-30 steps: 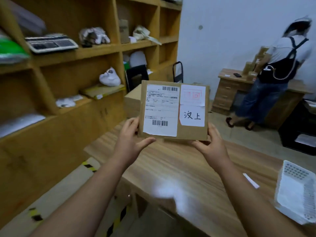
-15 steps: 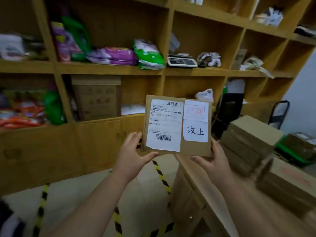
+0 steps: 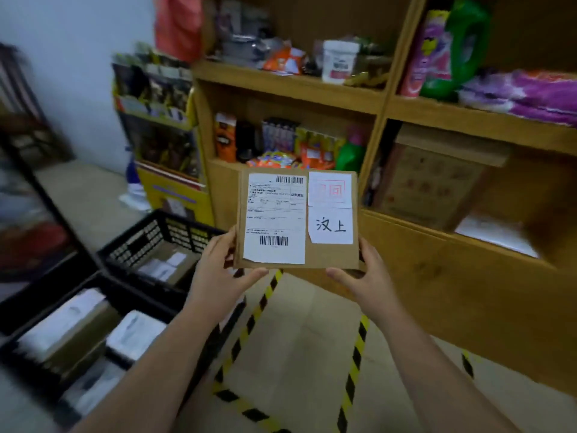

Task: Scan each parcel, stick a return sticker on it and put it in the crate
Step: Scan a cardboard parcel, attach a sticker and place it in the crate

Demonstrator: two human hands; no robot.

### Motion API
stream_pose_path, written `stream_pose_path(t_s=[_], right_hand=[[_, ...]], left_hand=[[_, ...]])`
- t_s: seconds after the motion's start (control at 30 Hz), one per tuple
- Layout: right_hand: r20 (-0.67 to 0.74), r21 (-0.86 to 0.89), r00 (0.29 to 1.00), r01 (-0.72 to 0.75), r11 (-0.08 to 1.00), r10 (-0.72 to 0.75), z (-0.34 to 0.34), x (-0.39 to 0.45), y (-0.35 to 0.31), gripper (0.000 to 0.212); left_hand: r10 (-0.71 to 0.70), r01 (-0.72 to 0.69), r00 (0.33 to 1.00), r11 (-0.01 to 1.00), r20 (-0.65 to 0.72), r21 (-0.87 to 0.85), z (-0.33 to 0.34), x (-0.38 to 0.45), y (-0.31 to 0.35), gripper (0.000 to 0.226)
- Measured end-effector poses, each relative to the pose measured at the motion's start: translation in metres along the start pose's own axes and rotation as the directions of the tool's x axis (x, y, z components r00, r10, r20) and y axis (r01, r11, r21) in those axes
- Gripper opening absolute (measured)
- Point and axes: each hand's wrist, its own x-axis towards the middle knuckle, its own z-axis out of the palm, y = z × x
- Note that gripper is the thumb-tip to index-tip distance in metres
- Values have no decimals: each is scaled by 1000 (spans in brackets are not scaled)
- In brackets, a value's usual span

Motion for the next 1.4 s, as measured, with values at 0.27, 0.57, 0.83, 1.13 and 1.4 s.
stream_pose_path(t_s=[0.27, 0.57, 0.83, 1.13, 1.4], right_hand=[[366, 111, 928, 33, 993, -72, 92, 131, 13, 77], [641, 135, 755, 65, 989, -138, 167, 253, 31, 90], [813, 112, 564, 85, 990, -141, 280, 329, 48, 78], [904, -113, 425, 110, 988, 56, 408, 424, 91, 88], [949, -256, 227, 158, 954, 217, 474, 478, 152, 91]], left_hand=[[-192, 195, 950, 981, -248, -11, -20, 35, -57, 89], [-393, 399, 810, 913, -436, -83, -4, 82, -103, 84], [-581, 581, 632, 793, -512, -183, -9, 123, -189, 85], [-765, 690, 483, 632, -427, -353, -10, 193, -310, 84], [-905, 759, 287, 415, -315, -502, 37, 219, -378, 88]])
